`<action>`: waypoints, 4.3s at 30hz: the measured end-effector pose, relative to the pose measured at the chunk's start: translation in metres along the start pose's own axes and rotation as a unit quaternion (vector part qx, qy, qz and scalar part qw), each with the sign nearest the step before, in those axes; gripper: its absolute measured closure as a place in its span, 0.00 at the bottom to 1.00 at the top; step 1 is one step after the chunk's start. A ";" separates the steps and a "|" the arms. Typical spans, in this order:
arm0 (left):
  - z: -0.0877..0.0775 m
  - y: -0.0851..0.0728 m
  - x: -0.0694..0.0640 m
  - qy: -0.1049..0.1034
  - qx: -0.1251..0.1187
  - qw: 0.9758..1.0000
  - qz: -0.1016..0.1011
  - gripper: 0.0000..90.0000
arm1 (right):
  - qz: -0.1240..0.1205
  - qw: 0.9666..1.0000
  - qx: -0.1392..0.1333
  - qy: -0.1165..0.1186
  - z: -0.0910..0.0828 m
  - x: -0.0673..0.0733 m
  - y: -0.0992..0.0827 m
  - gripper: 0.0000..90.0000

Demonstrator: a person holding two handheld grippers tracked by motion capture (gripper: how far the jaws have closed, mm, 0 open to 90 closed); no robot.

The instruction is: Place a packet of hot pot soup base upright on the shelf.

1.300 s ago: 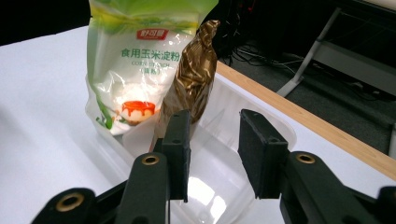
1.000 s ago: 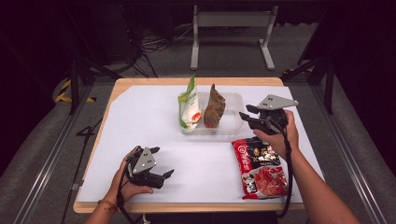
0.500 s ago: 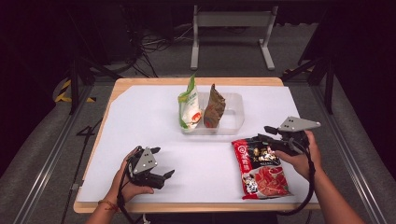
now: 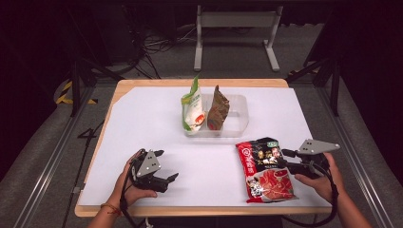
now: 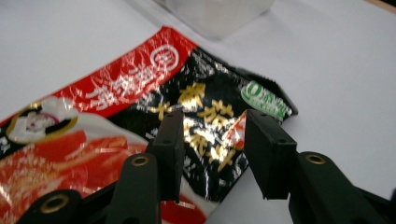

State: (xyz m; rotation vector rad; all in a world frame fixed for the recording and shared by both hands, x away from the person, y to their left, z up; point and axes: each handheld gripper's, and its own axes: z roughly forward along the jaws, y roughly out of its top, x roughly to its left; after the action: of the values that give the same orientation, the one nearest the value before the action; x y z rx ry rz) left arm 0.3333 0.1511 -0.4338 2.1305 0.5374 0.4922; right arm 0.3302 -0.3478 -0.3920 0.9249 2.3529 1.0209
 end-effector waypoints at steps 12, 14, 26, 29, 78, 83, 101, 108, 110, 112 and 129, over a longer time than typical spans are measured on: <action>0.001 0.000 -0.001 0.001 0.003 1.000 0.000 0.12 | 0.019 0.999 0.027 0.033 -0.012 0.004 -0.039 0.62; 0.001 0.001 -0.001 0.001 0.004 1.000 0.001 0.12 | 0.031 0.998 0.020 0.050 -0.015 0.003 -0.047 0.65; 0.002 0.002 -0.003 -0.004 0.004 1.000 0.007 0.11 | 0.055 0.991 0.017 0.117 -0.027 0.000 -0.063 0.68; 0.003 0.003 -0.005 -0.006 0.007 1.000 0.008 0.11 | 0.071 0.988 0.019 0.138 -0.025 -0.001 -0.063 0.70; 0.013 0.005 -0.010 -0.019 0.023 0.999 0.018 0.11 | 0.024 0.994 0.002 0.108 0.003 0.040 -0.042 1.00; 0.013 0.006 -0.010 -0.019 0.023 0.999 0.018 0.11 | 0.010 0.993 -0.001 0.115 0.005 0.049 -0.036 1.00; 0.011 0.006 -0.009 -0.017 0.019 1.000 0.018 0.11 | 0.161 0.986 -0.023 0.034 0.013 -0.029 -0.018 0.48; 0.008 0.005 -0.008 -0.014 0.016 1.000 0.018 0.11 | 0.189 0.980 -0.015 0.057 0.042 -0.049 -0.008 0.36; 0.008 0.004 -0.008 -0.015 0.017 1.000 0.015 0.11 | 0.195 0.979 -0.015 0.066 0.049 -0.050 -0.007 0.33; 0.008 0.004 -0.008 -0.014 0.017 1.000 0.016 0.11 | 0.192 0.978 -0.010 0.085 0.056 -0.049 -0.005 0.29; 0.011 0.004 -0.008 -0.018 0.021 0.999 0.020 0.11 | 0.181 0.977 -0.001 0.110 0.070 -0.048 -0.014 0.55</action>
State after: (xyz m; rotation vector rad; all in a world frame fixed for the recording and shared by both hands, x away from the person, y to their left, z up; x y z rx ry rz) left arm 0.3335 0.1370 -0.4377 2.1891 0.4907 0.4678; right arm 0.3992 -0.3552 -0.4424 1.3357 2.4090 1.3247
